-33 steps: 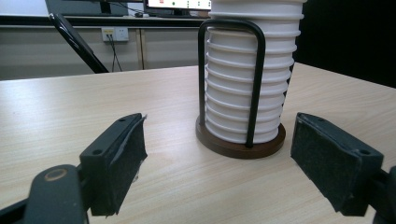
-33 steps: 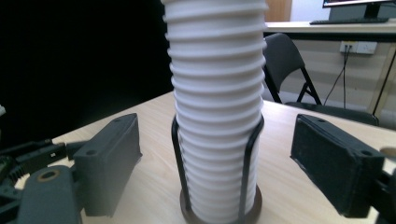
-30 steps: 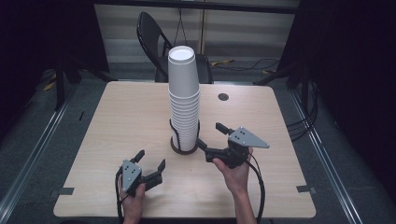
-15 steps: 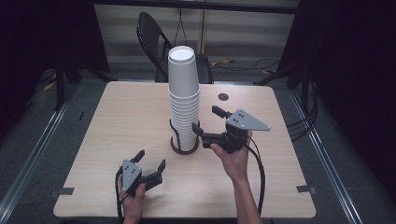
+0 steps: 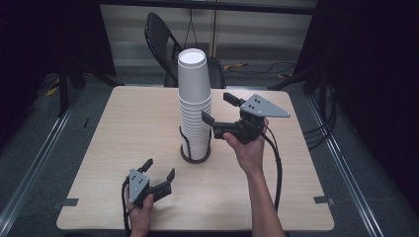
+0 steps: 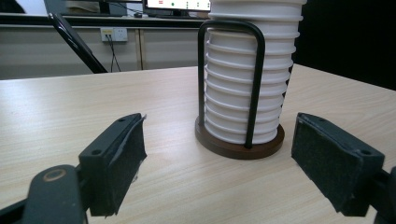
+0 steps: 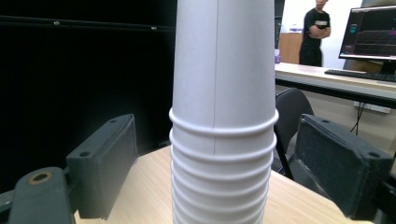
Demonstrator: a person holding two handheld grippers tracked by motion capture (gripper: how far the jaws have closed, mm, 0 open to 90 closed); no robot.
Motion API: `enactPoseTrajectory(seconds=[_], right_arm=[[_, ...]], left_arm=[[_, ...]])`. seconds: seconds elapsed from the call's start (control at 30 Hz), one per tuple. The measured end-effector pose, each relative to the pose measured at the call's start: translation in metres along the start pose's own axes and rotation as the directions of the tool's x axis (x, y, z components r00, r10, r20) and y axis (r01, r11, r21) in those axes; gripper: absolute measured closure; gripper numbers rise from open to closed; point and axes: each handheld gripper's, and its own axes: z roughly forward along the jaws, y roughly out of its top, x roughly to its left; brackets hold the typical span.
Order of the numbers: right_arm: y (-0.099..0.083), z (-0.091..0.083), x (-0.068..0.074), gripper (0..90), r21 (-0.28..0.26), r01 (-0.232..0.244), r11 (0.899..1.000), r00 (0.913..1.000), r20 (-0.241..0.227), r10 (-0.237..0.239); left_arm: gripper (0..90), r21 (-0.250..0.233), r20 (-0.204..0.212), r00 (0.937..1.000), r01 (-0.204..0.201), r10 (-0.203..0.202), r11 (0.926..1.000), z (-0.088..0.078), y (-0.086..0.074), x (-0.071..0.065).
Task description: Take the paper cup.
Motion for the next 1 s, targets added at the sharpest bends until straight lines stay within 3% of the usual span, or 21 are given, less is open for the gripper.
enactPoseTrajectory(seconds=[0.47, 1.0], right_arm=[[0.022, 0.022, -0.009, 12.8, -0.005, -0.011, 1.0, 0.9995, -0.031, 0.011], [0.034, 0.057, -0.023, 12.2, 0.023, -0.055, 0.998, 0.9965, -0.062, 0.056]], left_arm=[[17.4, -0.003, -0.001, 1.0, 0.004, -0.004, 1.0, 0.0, 0.0, 0.0], [17.4, -0.009, -0.002, 0.9999, 0.011, -0.011, 0.9999, -0.001, 0.0, 0.0]])
